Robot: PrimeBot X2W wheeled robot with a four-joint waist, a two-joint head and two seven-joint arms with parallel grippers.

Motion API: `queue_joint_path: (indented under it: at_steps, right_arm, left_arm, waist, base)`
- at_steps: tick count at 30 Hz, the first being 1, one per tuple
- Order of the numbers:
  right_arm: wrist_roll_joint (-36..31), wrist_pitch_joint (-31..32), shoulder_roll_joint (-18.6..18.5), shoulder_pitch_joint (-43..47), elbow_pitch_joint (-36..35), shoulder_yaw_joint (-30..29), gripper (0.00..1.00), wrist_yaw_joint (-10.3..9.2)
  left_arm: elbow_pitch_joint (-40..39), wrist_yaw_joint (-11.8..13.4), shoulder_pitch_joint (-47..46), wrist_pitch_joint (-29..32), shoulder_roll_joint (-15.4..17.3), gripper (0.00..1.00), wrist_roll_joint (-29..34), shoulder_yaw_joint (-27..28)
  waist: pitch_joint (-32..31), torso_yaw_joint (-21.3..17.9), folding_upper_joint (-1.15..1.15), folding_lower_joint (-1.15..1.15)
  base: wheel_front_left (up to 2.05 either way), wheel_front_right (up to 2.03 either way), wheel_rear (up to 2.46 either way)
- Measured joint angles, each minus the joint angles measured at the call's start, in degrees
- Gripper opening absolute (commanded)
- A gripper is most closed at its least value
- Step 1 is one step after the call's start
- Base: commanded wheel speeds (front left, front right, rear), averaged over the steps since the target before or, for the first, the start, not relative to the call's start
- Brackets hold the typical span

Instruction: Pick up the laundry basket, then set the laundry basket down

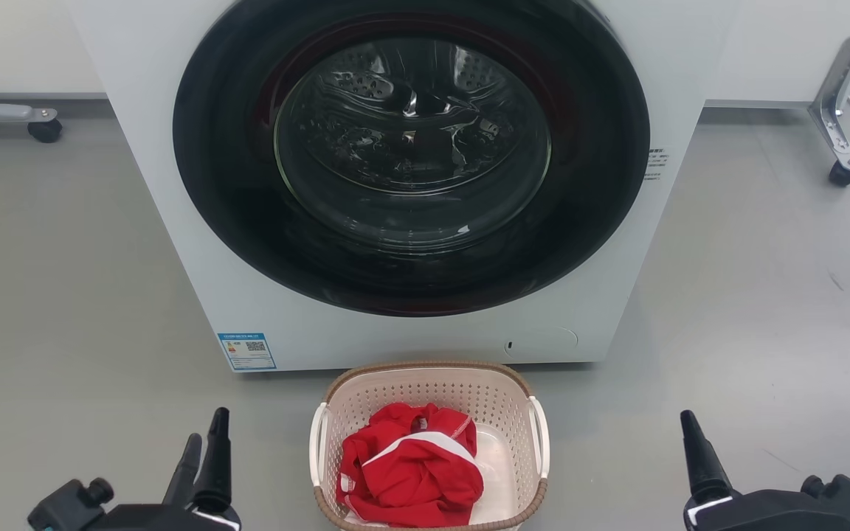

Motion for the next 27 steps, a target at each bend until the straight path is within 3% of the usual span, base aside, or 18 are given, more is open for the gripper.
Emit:
queue_joint_path:
  at_steps: [27]
  right_arm:
    - [-25.06,-5.52,-0.88,-0.30,0.11,8.75,1.00,-4.02]
  left_arm:
    - [-1.66,4.01,1.14,-5.54,2.07,1.00,26.82,-7.61]
  waist:
    - [0.59,-0.10,0.00,0.00]
  base:
    - [0.00,0.00,0.00]
